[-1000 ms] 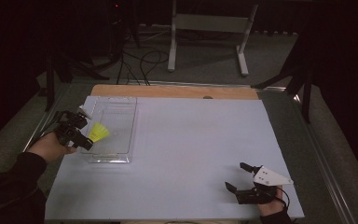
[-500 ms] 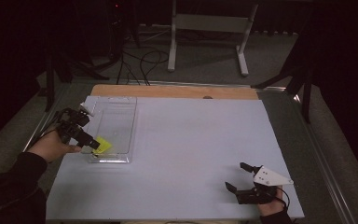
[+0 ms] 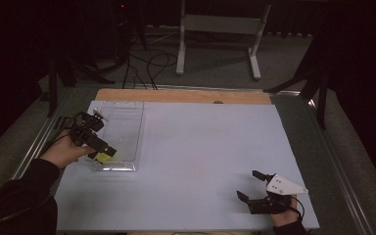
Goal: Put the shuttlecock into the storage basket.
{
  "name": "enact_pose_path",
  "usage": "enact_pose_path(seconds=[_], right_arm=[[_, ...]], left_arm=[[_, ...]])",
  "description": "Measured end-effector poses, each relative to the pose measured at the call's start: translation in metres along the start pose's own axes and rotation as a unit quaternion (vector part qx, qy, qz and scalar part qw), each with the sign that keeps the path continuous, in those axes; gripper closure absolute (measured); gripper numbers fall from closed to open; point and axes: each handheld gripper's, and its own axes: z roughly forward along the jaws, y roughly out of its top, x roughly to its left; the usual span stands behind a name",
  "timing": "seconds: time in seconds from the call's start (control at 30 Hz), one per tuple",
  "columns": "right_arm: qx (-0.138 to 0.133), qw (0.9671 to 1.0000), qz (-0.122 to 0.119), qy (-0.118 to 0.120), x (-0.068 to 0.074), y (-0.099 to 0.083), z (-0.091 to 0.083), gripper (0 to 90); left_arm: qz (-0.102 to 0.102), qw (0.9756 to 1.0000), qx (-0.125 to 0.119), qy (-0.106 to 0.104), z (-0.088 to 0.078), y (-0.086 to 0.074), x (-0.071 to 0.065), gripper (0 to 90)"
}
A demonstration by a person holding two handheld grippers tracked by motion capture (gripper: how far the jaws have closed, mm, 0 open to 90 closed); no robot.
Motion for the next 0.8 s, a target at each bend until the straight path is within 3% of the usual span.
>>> enact_pose_path(seconds=[0.27,0.4,0.53,0.63,0.8], right_arm=[[0.0,1.0,0.001,-0.001,0.0,0.0,0.0,9.4],[0.0,1.0,0.001,0.0,0.0,0.0,0.0,9.4],[0.001,1.0,0.002,0.0,0.0,0.0,0.0,9.4],[0.001,1.0,0.0,0.0,0.0,0.0,0.0,9.4],[0.001,1.0,0.002,0.0,0.0,0.0,0.0,9.4]], left_arm=[[0.022,0.9965,-0.074,-0.032,-0.005,0.009,-0.014,0.0],[0.054,0.9915,-0.115,-0.027,-0.002,0.012,-0.024,0.0],[0.075,0.9879,-0.129,-0.041,0.001,0.015,-0.031,0.0],[0.087,0.9869,-0.129,-0.044,0.003,0.017,-0.035,0.0],[0.101,0.9801,-0.163,-0.051,0.005,0.021,-0.043,0.0]])
